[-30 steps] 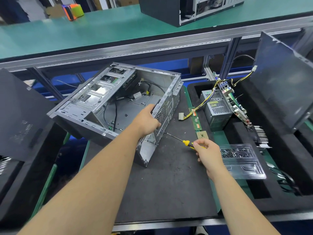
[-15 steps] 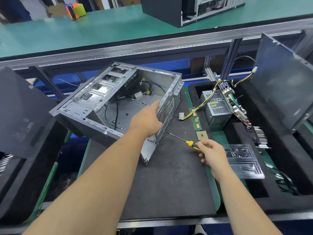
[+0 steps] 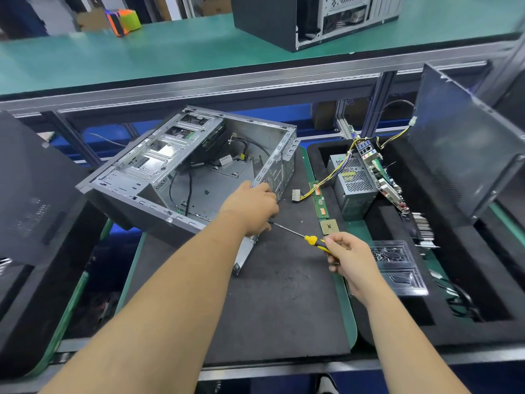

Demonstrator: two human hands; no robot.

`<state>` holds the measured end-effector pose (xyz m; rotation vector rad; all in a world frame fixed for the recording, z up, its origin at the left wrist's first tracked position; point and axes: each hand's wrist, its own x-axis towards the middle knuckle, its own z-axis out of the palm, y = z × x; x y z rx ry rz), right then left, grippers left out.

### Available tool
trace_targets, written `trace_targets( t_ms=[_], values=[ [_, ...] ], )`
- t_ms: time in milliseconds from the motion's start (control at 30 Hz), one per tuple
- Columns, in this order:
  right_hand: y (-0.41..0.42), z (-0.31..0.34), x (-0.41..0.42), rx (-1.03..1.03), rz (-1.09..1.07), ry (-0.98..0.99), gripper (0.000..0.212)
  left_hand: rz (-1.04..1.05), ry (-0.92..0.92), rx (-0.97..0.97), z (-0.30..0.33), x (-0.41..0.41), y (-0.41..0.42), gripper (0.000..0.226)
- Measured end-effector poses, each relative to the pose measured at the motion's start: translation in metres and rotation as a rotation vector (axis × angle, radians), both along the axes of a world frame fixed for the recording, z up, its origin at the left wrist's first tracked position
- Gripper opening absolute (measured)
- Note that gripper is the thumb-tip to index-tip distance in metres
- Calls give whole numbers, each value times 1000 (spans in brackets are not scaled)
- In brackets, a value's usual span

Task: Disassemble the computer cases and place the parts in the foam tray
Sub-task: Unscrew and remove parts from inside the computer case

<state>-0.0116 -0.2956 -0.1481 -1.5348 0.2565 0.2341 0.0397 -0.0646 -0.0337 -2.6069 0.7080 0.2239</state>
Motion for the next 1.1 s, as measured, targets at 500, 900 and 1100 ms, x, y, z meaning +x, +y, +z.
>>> trace_targets(
  t_ms=[500,900,1100],
  values=[
    [29,-3,-13,-264,-232,21,12,14,-7,-56,-6,5,4,34],
    [63,28,2,-141,-297,55,29,-139,-123,54,-6,-12,-35,49],
    [16,51,25,729,-433,374,30,74,107,-342,-41,-17,-125,38]
  ],
)
